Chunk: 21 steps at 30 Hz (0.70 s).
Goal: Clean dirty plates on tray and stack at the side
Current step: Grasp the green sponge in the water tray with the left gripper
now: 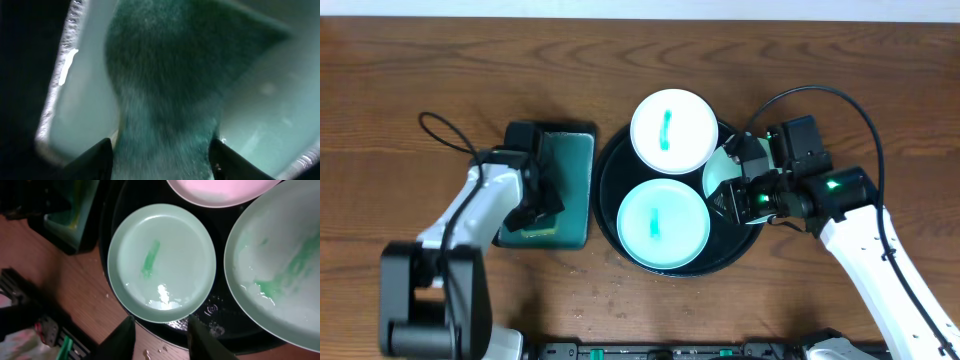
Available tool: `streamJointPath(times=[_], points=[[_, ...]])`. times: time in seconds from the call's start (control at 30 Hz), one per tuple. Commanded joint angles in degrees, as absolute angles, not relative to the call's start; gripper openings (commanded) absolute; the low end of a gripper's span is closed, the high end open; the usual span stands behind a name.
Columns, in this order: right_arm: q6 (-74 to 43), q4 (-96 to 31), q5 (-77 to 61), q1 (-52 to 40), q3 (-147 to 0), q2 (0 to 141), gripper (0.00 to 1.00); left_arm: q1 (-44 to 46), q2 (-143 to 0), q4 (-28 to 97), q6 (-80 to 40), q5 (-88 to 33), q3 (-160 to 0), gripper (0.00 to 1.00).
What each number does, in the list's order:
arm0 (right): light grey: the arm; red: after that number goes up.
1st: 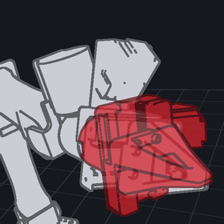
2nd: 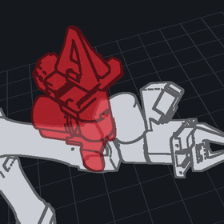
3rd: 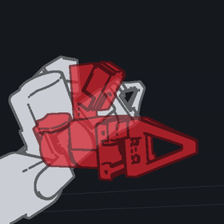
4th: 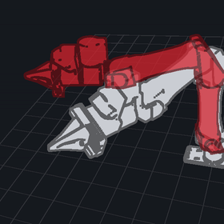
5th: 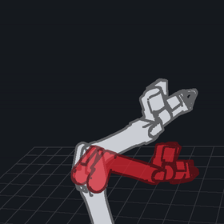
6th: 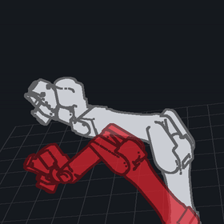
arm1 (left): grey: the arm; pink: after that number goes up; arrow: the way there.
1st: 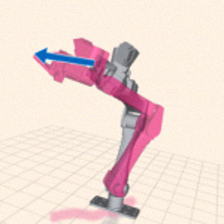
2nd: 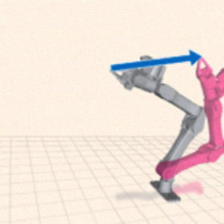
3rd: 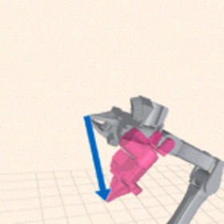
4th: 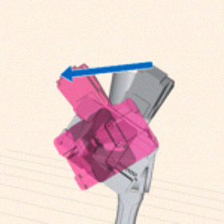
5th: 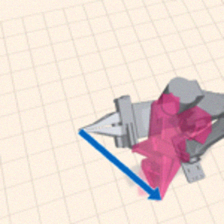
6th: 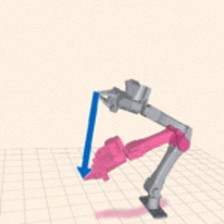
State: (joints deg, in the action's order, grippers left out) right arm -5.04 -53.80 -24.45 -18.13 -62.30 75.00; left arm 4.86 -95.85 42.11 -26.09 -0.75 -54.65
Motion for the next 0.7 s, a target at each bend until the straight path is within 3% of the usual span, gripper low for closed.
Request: streamJointPath(times=[0.0, 0.1, 0.13, 0.2, 0.67], points=[[-8.43, -53.69, -20.1, -19.51, -63.05, 74.91, 0.24, 4.51, -99.44, 40.86, -26.41, 0.67, -54.59, 0.49], [-9.67, -53.12, -19.51, -19.97, -63.02, 75.0, 0.11, 4.51, -100.18, 40.12, -26.46, 0.21, -54.68, 0.14], [-9.67, -52.97, -19.51, -20.16, -63.02, 75.02, 0.08, 4.51, -99.9, 40.18, -26.46, -0.91, -54.81, 0.09], [-9.65, -52.42, -19.44, -20.75, -62.78, 75.35, 0.01, 4.51, -99.18, 40.23, -26.44, -3.36, -55.02, 0.07], [-16.67, -51.99, -13.28, -25.89, -62.46, 85.36, 0.01, 4.58, -78.98, 44.62, -17.91, -8.58, -55.27, 0.07]])
